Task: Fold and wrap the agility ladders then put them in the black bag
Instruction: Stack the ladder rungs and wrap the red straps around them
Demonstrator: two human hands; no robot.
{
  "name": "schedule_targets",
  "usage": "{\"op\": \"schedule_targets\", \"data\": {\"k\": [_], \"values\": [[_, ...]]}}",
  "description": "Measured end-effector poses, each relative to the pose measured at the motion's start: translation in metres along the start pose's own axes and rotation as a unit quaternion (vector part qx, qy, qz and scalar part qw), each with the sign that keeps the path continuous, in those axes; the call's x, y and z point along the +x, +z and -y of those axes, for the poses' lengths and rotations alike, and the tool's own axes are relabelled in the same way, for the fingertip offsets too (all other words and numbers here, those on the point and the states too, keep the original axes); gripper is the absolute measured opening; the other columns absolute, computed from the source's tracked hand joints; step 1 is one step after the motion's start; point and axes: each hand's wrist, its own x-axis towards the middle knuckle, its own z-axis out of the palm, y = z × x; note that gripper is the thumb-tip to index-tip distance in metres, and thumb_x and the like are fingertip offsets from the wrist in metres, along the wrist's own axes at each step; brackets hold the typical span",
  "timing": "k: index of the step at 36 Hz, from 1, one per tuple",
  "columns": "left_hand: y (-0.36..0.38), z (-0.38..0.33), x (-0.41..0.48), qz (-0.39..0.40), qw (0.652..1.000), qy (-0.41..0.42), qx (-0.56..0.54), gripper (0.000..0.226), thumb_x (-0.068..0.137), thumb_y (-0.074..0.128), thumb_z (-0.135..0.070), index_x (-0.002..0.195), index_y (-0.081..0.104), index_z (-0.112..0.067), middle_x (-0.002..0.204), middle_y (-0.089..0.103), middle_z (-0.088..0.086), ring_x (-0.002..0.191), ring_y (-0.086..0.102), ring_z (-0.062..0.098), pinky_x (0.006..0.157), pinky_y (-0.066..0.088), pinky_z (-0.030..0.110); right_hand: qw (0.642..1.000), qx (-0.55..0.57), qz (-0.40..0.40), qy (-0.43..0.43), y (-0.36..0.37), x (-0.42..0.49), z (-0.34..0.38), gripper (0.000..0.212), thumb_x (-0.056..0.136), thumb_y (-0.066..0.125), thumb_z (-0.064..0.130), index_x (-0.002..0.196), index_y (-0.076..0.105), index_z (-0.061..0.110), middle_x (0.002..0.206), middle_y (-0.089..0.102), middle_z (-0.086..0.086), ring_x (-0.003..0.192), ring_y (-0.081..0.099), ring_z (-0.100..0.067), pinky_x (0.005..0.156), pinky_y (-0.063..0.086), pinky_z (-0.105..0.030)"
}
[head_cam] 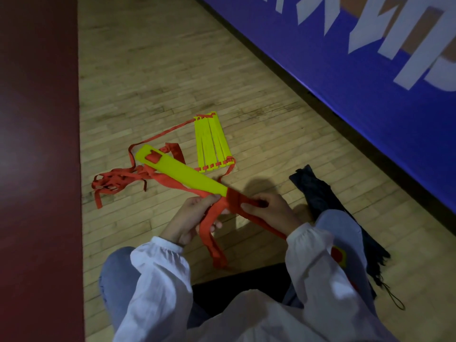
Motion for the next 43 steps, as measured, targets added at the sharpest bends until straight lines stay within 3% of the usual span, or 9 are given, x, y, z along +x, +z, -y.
{"op": "schedule_targets", "data": {"k": [2,10,17,24,29,34,38,43], "values": [[-0.001,-0.001,0.001,0.013,0.999,-0.022,-0.03,0.035,0.095,0.054,-0.03,0.097,0.068,0.002,0.095,0.072,0.023,0.042,0.058,0.016,0.037,0.047,0.019,1.0,0.003,-0.018,-0.003,0.0,0.002,-0.001,0.018,0.083,0.073,0.033,0.093,0.067,0.019,0.084,0.067,0.005,0.079,0.063,-0.01,0.071,0.047,-0.023],[-0.003,-0.001,0.005,0.028,0.997,-0.064,-0.019,0.047,0.092,0.052,-0.044,0.1,0.066,0.0,0.1,0.07,0.022,0.04,0.054,0.014,0.035,0.042,0.017,0.994,-0.009,-0.104,0.02,0.002,0.012,-0.01,0.039,0.076,0.079,0.037,0.105,0.067,0.014,0.097,0.07,-0.001,0.091,0.065,-0.017,0.088,0.053,-0.04],[-0.002,0.0,0.005,-0.011,0.999,-0.034,-0.036,0.037,0.095,0.053,-0.035,0.093,0.067,0.0,0.102,0.069,0.025,0.038,0.047,0.012,0.034,0.037,0.016,0.988,-0.033,-0.154,0.011,0.008,0.011,-0.006,0.039,0.073,0.081,0.036,0.103,0.067,0.015,0.093,0.068,0.003,0.09,0.064,-0.014,0.082,0.052,-0.033],[0.006,-0.006,0.007,-0.066,0.998,-0.011,-0.011,0.035,0.092,0.058,-0.034,0.085,0.066,0.0,0.082,0.073,0.019,0.033,0.04,0.011,0.032,0.03,0.014,0.985,-0.049,-0.164,-0.027,0.011,0.009,-0.001,0.032,0.068,0.085,0.028,0.092,0.069,0.012,0.085,0.069,0.003,0.084,0.064,-0.014,0.081,0.053,-0.038],[0.013,-0.01,0.003,-0.105,0.994,-0.001,0.007,0.044,0.087,0.063,-0.045,0.076,0.067,-0.002,0.08,0.073,0.019,0.032,0.04,0.011,0.033,0.031,0.014,0.981,-0.079,-0.172,-0.043,0.013,0.007,0.0,0.029,0.067,0.085,0.031,0.085,0.068,0.016,0.081,0.067,0.005,0.082,0.063,-0.015,0.078,0.052,-0.037],[0.017,-0.011,0.001,-0.145,0.989,0.001,0.027,0.058,0.084,0.062,-0.055,0.072,0.07,0.0,0.072,0.073,0.016,0.032,0.038,0.012,0.036,0.031,0.017,0.981,-0.099,-0.159,-0.055,0.016,0.006,0.002,0.031,0.067,0.086,0.03,0.086,0.066,0.015,0.08,0.064,0.008,0.08,0.062,-0.012,0.076,0.05,-0.033],[0.017,-0.01,0.002,-0.166,0.986,-0.005,0.02,0.055,0.086,0.061,-0.049,0.077,0.07,0.004,0.071,0.073,0.017,0.031,0.035,0.013,0.035,0.029,0.016,0.981,-0.11,-0.144,-0.072,0.015,0.006,0.002,0.029,0.067,0.085,0.029,0.083,0.064,0.017,0.079,0.063,0.01,0.08,0.061,-0.013,0.074,0.049,-0.033],[0.017,-0.007,0.0,-0.176,0.984,0.024,0.026,0.049,0.087,0.06,-0.044,0.069,0.068,0.001,0.068,0.072,0.016,0.03,0.033,0.014,0.033,0.027,0.016,0.987,-0.121,-0.075,-0.077,0.008,0.006,0.004,0.025,0.073,0.082,0.029,0.087,0.063,0.019,0.085,0.064,0.009,0.086,0.062,-0.013,0.078,0.049,-0.033]]}}
